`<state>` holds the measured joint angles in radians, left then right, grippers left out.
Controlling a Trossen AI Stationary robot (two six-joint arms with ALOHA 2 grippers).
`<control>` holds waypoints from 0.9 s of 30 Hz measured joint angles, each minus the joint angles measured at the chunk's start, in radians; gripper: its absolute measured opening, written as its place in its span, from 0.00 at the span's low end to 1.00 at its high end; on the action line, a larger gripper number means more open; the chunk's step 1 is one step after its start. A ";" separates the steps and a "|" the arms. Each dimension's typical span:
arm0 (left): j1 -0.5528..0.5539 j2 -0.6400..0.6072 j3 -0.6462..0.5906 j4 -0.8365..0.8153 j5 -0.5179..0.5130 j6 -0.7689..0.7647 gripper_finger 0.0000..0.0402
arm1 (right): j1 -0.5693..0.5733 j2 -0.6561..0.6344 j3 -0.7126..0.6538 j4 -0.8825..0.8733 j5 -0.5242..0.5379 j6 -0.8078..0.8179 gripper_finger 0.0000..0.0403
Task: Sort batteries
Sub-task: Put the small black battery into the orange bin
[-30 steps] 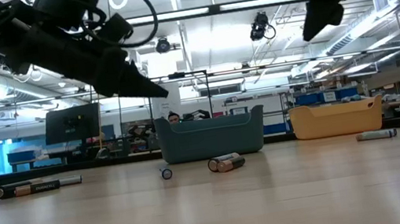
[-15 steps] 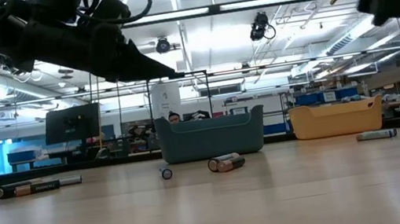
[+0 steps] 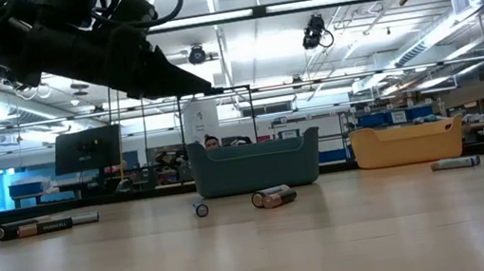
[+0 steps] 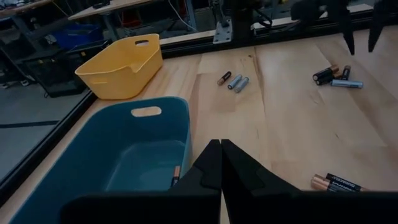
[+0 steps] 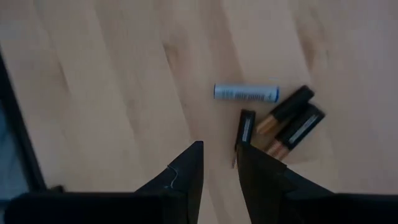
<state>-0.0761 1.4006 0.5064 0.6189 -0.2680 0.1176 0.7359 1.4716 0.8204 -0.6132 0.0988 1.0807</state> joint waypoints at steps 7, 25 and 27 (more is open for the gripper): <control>0.000 0.000 0.000 0.005 0.000 0.008 0.01 | 0.006 0.065 0.000 0.018 -0.022 0.001 0.27; 0.000 0.000 0.000 -0.004 0.000 0.009 0.01 | -0.005 0.098 0.001 0.006 -0.040 -0.009 0.27; 0.000 0.000 0.000 -0.004 0.000 0.009 0.01 | -0.005 0.098 0.001 0.006 -0.040 -0.009 0.27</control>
<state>-0.0761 1.4006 0.5060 0.6147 -0.2684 0.1265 0.7307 1.5700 0.8215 -0.6072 0.0592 1.0714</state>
